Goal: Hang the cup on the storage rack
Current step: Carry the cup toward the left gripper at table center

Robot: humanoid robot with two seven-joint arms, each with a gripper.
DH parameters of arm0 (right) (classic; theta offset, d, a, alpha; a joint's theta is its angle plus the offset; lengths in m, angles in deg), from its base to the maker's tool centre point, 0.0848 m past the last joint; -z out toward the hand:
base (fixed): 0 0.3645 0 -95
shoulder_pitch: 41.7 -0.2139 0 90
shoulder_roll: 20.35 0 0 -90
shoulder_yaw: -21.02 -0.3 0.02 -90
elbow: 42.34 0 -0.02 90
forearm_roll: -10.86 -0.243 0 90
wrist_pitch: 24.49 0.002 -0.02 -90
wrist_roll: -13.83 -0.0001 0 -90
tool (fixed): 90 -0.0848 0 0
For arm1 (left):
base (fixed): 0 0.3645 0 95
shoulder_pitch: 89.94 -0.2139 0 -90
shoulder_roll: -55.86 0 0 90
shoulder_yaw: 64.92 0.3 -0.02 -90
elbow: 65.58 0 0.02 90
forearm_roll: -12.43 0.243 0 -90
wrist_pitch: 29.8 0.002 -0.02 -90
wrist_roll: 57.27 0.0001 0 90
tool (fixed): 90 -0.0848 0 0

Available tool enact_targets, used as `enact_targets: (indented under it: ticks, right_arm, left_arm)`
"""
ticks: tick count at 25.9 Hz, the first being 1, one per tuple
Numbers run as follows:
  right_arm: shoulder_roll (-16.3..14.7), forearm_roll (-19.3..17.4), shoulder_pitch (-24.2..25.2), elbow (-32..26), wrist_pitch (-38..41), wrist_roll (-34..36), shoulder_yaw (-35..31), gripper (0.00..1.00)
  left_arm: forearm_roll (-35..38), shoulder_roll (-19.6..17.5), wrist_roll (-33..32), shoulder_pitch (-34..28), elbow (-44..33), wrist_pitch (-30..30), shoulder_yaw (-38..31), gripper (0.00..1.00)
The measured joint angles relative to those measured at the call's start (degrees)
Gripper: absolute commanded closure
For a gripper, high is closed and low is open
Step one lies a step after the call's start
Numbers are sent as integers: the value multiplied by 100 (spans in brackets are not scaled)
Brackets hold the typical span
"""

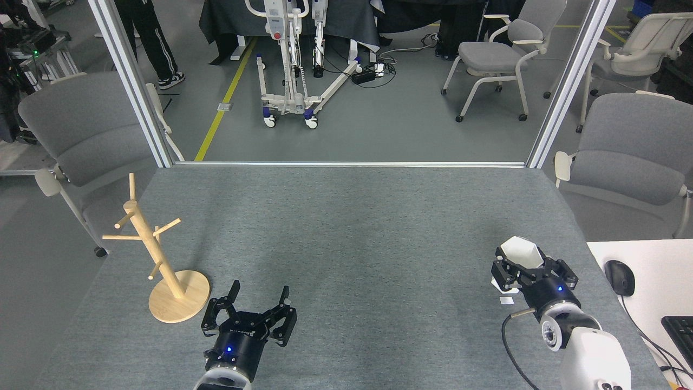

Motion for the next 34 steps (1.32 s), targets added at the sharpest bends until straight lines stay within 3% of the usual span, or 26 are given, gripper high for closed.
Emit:
enact_targets:
  ticks: [8, 12, 17, 21, 26, 34]
  right_arm:
    - [-89, -2090, 62, -1329, 145, -1007, -12, 100]
    - [160, -2520, 279, -2053, 98, -1430, 32, 100]
    - [410, -2525, 936, -3396, -500, -1587, 256, 100]
    - [441, -2112, 1323, -4292, -1418, -1601, 979, 100]
    - [246, -1766, 1381, -4632, -2958, -1607, 2043, 100]
    - [113, -1164, 1019, -4912, -4828, -1665, 3235, 100]
  left_arm:
    - [64, -144, 699, -69, -276, -627, 65, 1]
    - [378, -275, 924, -24, -399, -844, 419, 1]
    - [1012, -295, 733, 311, -359, -892, 1128, 1]
    - [1189, -323, 542, 599, -261, -913, 1645, 1]
    - [1288, -343, 371, 873, -71, -1016, 1968, 1]
    - [1308, -274, 32, 1046, 49, -1793, 2037, 1]
